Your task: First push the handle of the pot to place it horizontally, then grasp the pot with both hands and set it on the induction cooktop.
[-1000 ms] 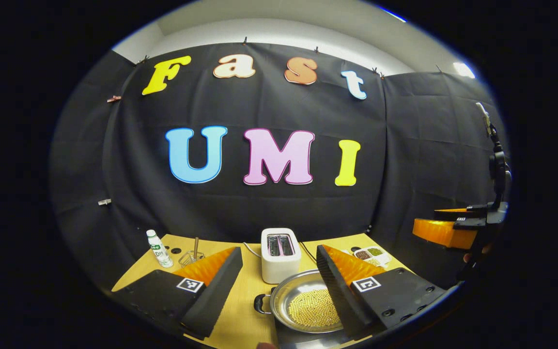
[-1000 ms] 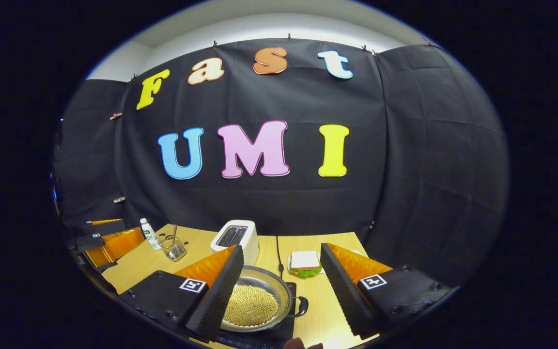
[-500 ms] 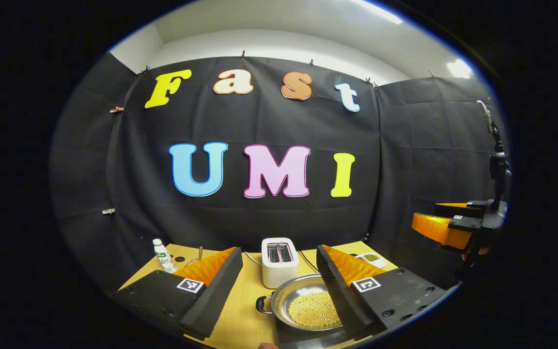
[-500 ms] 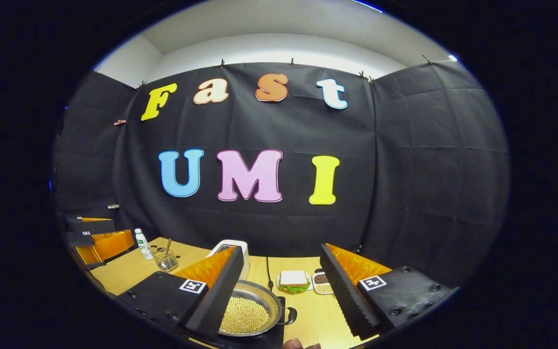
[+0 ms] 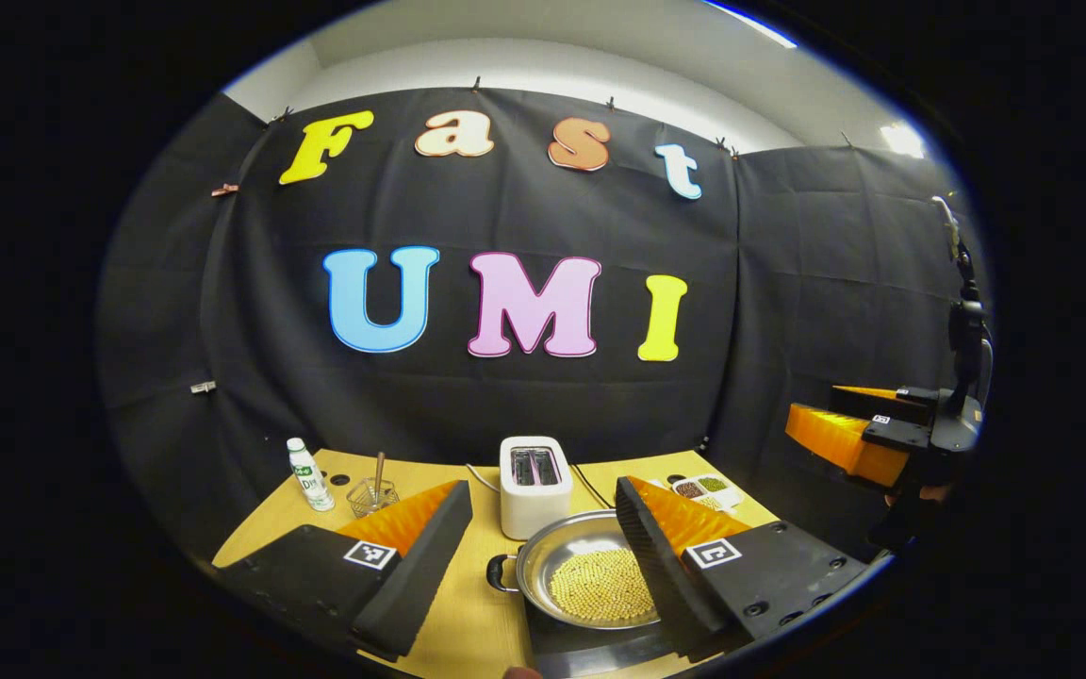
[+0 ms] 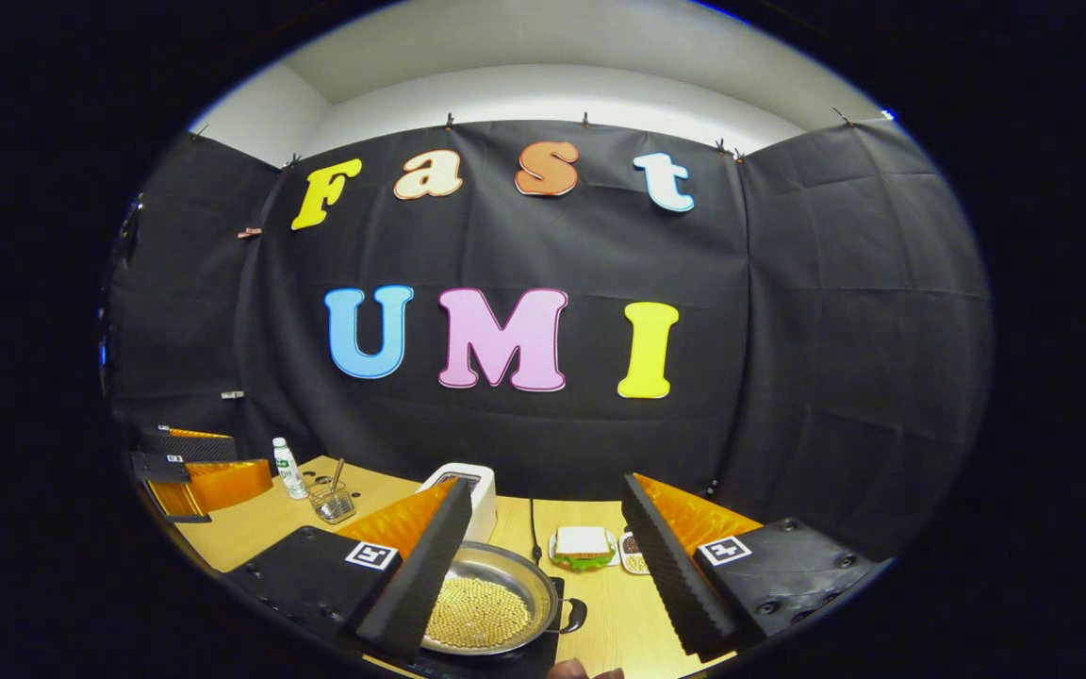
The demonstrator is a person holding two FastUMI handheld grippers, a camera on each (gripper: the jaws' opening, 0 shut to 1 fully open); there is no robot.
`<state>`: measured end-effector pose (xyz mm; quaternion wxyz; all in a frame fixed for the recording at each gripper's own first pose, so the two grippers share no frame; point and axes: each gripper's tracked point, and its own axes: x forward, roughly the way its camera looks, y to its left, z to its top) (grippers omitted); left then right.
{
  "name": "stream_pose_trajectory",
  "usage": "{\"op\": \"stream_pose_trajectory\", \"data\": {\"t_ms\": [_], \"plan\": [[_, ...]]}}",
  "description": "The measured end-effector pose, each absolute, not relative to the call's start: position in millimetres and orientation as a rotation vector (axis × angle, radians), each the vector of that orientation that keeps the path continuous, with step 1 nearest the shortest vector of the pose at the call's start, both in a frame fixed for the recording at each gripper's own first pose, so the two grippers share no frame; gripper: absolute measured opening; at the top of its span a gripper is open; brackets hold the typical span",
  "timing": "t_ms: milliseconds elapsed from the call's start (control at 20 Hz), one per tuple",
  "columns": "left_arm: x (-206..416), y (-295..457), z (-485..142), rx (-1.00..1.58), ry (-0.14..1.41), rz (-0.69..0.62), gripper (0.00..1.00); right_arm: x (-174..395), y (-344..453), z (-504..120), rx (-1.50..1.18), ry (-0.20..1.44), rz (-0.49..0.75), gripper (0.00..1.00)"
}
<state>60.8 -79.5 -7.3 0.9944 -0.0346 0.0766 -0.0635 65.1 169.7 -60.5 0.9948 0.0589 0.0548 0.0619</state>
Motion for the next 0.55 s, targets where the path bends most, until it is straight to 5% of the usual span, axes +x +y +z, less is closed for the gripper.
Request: {"op": "stream_pose_trajectory", "data": {"t_ms": [550], "plan": [[57.4,-70.1,-25.5,-0.076,0.179,-0.049,0.96,62.4,168.3,-82.4,0.101,0.141,0.176,0.99]]}}
